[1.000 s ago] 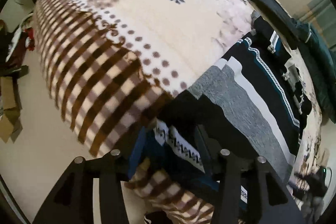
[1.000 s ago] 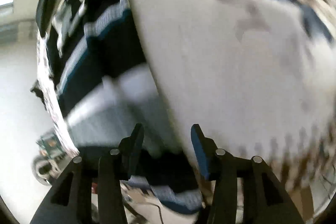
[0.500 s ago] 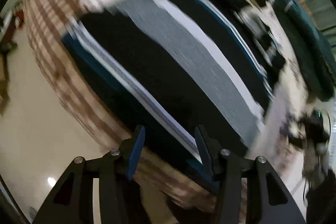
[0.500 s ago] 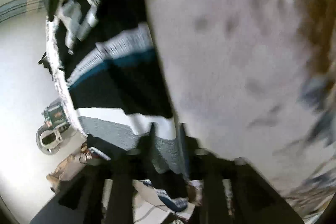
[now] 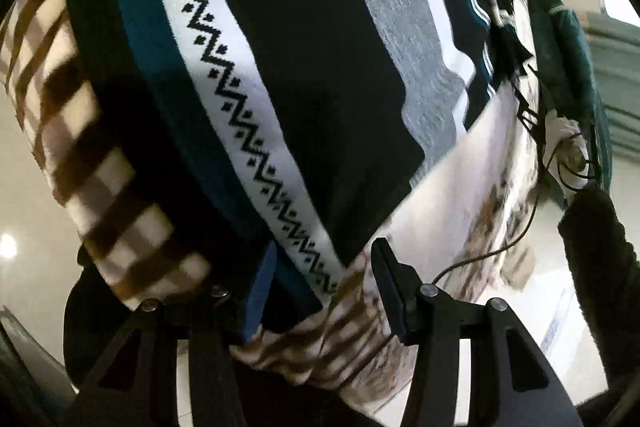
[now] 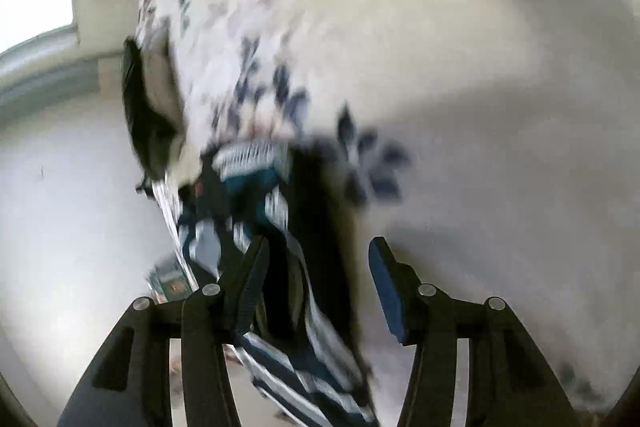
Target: Fold small clothes
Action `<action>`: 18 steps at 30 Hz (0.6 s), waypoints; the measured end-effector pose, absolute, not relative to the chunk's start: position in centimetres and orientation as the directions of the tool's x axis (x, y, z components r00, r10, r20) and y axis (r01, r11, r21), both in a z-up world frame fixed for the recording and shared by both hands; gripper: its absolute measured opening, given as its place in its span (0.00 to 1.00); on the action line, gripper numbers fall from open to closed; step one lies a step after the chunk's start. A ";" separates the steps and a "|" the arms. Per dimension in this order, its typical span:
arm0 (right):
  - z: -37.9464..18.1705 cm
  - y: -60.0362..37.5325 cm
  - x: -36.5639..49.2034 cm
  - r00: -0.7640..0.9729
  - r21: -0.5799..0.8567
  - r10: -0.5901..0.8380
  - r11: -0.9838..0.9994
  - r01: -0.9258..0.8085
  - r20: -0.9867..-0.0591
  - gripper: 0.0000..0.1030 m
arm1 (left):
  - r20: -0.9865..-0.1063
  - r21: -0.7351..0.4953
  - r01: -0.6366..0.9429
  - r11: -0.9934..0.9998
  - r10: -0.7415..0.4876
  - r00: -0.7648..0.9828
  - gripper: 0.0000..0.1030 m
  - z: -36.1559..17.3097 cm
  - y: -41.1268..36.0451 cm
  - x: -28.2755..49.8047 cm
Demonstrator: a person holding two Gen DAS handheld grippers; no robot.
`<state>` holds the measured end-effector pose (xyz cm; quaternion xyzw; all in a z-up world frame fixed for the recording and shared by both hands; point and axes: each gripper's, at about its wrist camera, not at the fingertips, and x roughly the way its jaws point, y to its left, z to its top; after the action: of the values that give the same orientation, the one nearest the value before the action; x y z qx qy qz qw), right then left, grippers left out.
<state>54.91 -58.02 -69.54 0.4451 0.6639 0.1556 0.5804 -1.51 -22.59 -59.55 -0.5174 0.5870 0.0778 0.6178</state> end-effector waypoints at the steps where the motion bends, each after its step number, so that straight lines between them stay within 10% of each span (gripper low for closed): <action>1: -70.3 -57.6 55.3 0.059 0.710 0.764 0.565 0.420 -0.642 0.53 | -0.814 -0.542 -0.710 0.449 -0.490 0.311 0.28 -59.6 -22.6 -1.5; 3: -70.4 -57.2 55.6 0.059 0.689 0.733 0.605 0.399 -0.677 0.31 | -0.822 -0.533 -0.707 0.465 -0.481 0.304 0.02 -59.4 -22.8 -1.7; 5: -69.5 -56.3 55.8 0.037 0.644 0.669 0.697 0.315 -0.742 0.06 | -0.830 -0.530 -0.688 0.496 -0.470 0.301 0.01 -58.7 -22.9 -1.8; 18: -67.1 -56.3 59.0 0.036 0.395 0.398 0.888 0.235 -0.917 0.04 | -0.809 -0.554 -0.645 0.526 -0.522 0.268 0.02 -58.8 -22.6 -3.1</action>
<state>58.99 -56.28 -67.08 0.2289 0.6917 0.0598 0.6823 -3.08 -22.64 -58.83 -0.4842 0.6029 0.0487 0.6322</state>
